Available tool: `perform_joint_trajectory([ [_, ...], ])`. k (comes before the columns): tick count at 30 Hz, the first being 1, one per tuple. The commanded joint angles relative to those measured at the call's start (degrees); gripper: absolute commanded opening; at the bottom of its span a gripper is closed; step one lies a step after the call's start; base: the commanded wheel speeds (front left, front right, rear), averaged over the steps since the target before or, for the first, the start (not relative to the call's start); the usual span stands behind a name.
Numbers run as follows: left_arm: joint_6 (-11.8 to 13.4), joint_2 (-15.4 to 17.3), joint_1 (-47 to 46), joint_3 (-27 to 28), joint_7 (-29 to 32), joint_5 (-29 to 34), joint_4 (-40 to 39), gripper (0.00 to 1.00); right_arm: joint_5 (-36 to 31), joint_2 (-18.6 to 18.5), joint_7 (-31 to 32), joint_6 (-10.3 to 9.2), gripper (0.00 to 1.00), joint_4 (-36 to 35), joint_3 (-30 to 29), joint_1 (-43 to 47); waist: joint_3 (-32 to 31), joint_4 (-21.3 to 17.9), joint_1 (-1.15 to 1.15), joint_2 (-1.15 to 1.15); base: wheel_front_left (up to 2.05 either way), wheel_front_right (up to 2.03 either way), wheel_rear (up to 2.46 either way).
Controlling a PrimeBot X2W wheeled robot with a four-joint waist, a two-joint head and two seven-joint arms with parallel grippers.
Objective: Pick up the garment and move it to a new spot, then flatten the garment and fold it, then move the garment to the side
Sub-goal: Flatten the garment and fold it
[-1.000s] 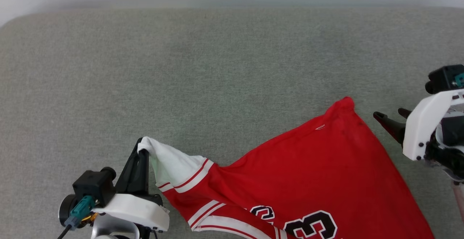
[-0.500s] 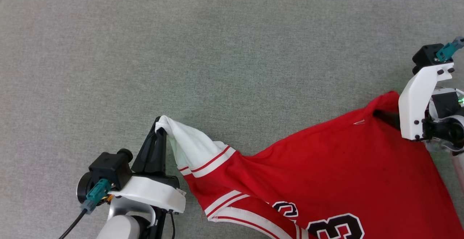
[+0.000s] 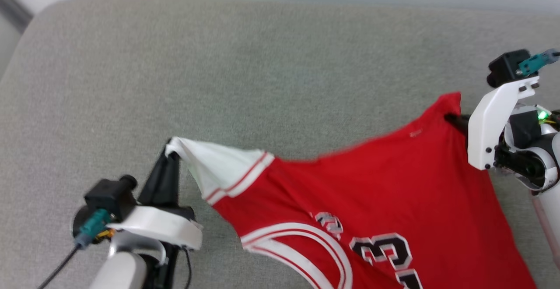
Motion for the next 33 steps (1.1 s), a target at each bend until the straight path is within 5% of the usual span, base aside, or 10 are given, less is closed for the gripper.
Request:
perform_joint_trajectory([
  [1,-0.09,0.76,-1.44,0.81,-0.01,-0.12,-0.24,0.0,-0.37,0.24,-1.86,-0.03,0.0,-0.79,-0.65,0.05,-2.92,-1.58,0.0,0.0,0.0,0.0,0.0],
  [15,-1.8,4.55,-24.54,5.49,1.68,-0.76,4.47,0.0,-5.34,4.76,-20.72,-0.03,0.0,-5.29,-8.3,-6.48,-6.74,-5.86,0.0,0.0,0.0,0.0,0.0],
  [33,-3.93,7.5,-71.33,3.85,5.93,5.6,14.21,0.0,-7.09,6.53,-29.14,-0.03,0.0,-3.43,-13.83,-39.96,11.58,-8.26,0.0,0.0,0.0,0.0,0.0],
])
